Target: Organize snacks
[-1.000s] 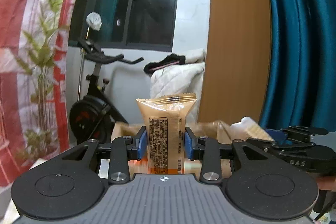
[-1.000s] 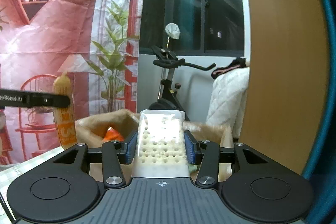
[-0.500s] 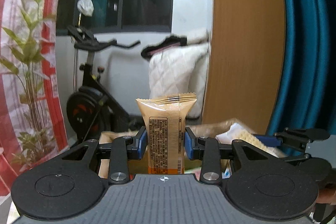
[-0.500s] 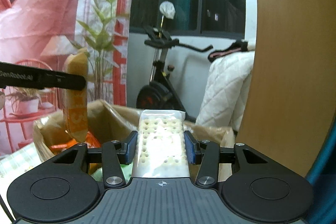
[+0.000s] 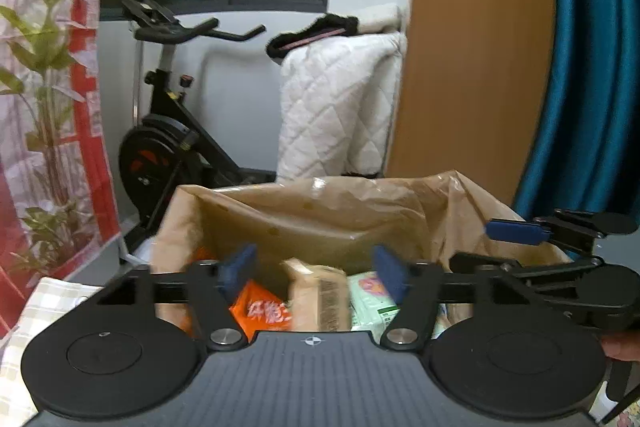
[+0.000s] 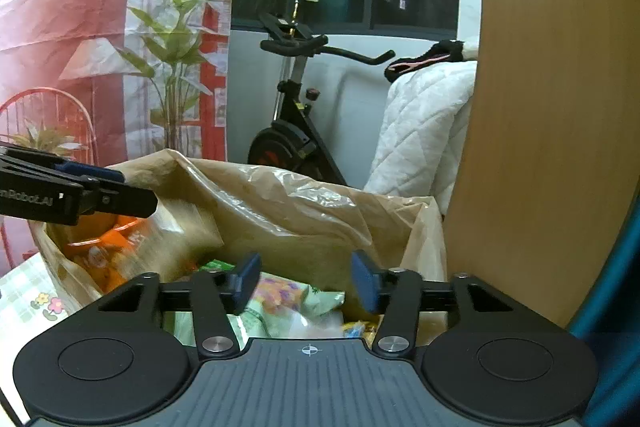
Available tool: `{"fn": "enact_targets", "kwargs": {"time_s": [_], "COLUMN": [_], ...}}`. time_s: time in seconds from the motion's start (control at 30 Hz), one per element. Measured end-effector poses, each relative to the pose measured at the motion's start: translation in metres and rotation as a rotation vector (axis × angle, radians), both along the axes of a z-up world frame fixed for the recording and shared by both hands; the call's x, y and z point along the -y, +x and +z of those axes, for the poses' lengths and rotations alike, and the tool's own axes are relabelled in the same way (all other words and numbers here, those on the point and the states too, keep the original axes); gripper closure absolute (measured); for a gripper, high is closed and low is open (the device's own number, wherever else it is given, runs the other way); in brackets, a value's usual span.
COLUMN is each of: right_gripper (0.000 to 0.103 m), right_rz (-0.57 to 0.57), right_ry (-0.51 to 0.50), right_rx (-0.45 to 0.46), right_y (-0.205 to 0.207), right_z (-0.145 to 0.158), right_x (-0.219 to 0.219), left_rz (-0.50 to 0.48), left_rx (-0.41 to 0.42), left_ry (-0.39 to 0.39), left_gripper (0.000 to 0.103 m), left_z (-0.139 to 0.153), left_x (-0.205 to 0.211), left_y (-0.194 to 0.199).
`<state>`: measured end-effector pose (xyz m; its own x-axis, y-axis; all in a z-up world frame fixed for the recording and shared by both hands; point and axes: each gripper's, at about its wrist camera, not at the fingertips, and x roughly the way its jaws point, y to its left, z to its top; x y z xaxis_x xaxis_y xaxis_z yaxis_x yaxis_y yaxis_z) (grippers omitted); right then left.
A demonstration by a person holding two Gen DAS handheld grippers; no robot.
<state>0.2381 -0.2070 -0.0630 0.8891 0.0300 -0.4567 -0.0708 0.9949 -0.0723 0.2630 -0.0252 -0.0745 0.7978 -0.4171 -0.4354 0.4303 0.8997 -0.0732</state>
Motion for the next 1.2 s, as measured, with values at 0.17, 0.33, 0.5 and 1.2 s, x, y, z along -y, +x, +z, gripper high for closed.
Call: {"fn": "enact_targets", "kwargs": {"time_s": [0.17, 0.33, 0.5, 1.2], "right_gripper": [0.019, 0.003, 0.001, 0.001], "right_rz": [-0.005, -0.019, -0.043, -0.155], "right_ry": [0.017, 0.057, 0.095, 0.215], "right_rx": [0.006, 0.018, 0.016, 0.082], "right_y": [-0.007, -0.02, -0.036, -0.115], "right_z": [0.009, 0.024, 0.039, 0.084], "right_x": [-0.001, -0.001, -0.005, -0.011], "left_rz": [0.049, 0.141, 0.208, 0.287], "left_rx": [0.051, 0.121, 0.144, 0.195], "left_ry": [0.001, 0.037, 0.062, 0.05], "left_gripper": [0.011, 0.007, 0.006, 0.005], "left_z": [0.009, 0.023, 0.041, 0.087], "left_x": [-0.01, -0.017, -0.019, -0.029], "left_y": [-0.011, -0.029, -0.045, -0.114]}}
